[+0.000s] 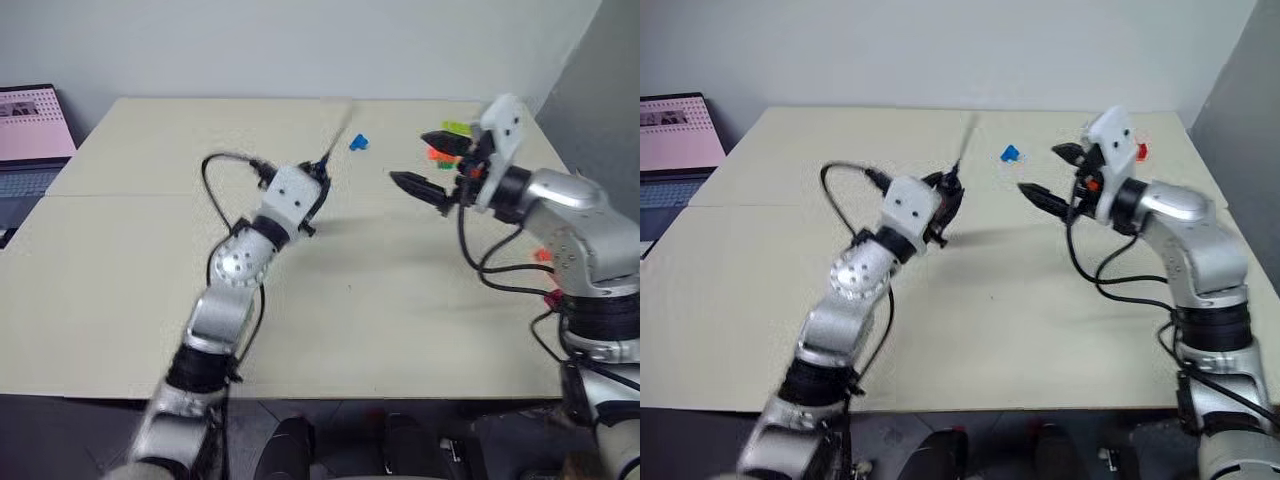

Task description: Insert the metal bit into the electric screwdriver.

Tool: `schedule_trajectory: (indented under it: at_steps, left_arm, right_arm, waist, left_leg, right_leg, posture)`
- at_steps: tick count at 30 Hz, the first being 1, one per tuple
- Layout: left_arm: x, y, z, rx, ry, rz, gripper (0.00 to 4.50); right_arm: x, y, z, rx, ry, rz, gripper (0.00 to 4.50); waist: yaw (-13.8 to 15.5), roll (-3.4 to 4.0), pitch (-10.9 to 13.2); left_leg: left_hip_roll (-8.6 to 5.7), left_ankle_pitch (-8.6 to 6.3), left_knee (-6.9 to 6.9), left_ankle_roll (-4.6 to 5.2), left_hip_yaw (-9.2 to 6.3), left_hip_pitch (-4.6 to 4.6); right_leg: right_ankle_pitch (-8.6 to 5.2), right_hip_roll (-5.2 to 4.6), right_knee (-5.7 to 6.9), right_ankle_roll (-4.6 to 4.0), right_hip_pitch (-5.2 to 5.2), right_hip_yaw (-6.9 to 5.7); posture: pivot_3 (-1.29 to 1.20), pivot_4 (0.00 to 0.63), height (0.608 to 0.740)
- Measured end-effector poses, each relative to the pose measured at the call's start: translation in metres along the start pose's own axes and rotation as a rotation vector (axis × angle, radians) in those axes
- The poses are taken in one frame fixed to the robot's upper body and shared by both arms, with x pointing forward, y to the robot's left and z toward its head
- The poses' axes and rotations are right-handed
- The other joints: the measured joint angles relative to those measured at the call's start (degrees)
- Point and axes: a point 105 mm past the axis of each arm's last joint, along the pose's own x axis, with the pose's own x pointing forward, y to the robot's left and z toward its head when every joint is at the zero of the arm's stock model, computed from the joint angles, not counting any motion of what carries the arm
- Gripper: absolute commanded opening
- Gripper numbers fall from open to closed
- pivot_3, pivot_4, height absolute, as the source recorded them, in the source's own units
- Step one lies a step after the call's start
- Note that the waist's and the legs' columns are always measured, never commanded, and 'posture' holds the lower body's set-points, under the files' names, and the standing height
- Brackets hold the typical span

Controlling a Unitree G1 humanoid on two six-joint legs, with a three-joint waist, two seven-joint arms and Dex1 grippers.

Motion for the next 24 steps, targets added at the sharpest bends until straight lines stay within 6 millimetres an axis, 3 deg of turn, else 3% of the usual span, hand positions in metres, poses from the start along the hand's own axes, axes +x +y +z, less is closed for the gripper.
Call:
schedule_trajectory:
  at_steps: [2,4,9,13,18,20,24]
  left_arm:
    - [-0.003,0.011,-0.014,0.168,0.085,-0.102,1.59]
    - [-0.005,0.003,-0.028,0.246,0.152,-0.228,1.59]
    - [-0.008,-0.049,-0.065,0.344,0.269,-0.564,1.59]
    - [-0.002,-0.058,-0.065,0.375,0.268,-0.649,1.59]
    - [0.006,-0.075,-0.065,0.348,0.261,-0.719,1.59]
    - [0.007,-0.078,-0.065,0.340,0.264,-0.740,2.29]
    - [0.009,-0.083,-0.064,0.319,0.258,-0.770,2.96]
  right_arm:
    - [-0.017,-0.008,0.000,-0.088,0.061,0.011,4.50]
    - [-0.029,-0.004,-0.001,-0.145,0.105,0.068,4.50]
    - [-0.050,0.028,-0.005,-0.226,0.192,0.295,4.50]
    - [-0.053,0.045,-0.008,-0.226,0.199,0.377,4.50]
    - [-0.053,0.051,-0.011,-0.220,0.200,0.379,4.50]
    - [-0.053,0.053,-0.012,-0.216,0.200,0.382,4.50]
    - [-0.051,0.053,-0.012,-0.209,0.189,0.370,4.50]
  waist:
    - [-0.1,0.02,0.0]
    - [-0.3,0.02,0.0]
    - [-0.2,-0.02,0.0]
    - [-0.1,-0.03,0.0]
    - [0.0,-0.03,0.0]
    - [0.0,-0.03,0.0]
    - [0.0,-0.03,0.0]
  left_leg:
    - [-0.02,-0.01,-0.07,0.00,0.06,0.04]
    - [0.05,-0.01,-0.15,0.00,0.04,0.04]
    - [0.22,-0.01,-0.01,0.01,0.08,-0.29]
    - [0.28,-0.01,0.11,0.02,0.07,-0.29]
    - [0.27,0.01,0.16,0.04,-0.01,-0.27]
    - [0.27,0.01,0.15,0.04,-0.03,-0.27]
    - [0.28,0.01,0.17,0.03,-0.03,-0.27]
  right_leg:
    - [-0.01,-0.07,-0.08,0.00,0.03,0.06]
    - [-0.01,-0.10,-0.20,0.00,0.03,0.13]
    - [-0.01,-0.09,-0.28,0.00,-0.11,-0.02]
    - [0.00,-0.12,-0.14,0.01,-0.08,-0.02]
    - [0.00,-0.12,0.00,0.02,-0.07,-0.09]
    - [0.00,-0.12,0.01,0.02,-0.07,-0.10]
    - [0.00,-0.12,0.01,0.02,-0.07,-0.09]
  posture:
    - [0.00,0.150,0.740]
    - [0.00,0.150,0.740]
    - [0.00,0.150,0.740]
    - [0.00,0.150,0.740]
    - [0.00,0.150,0.740]
    - [0.00,0.150,0.740]
    - [0.00,0.150,0.740]
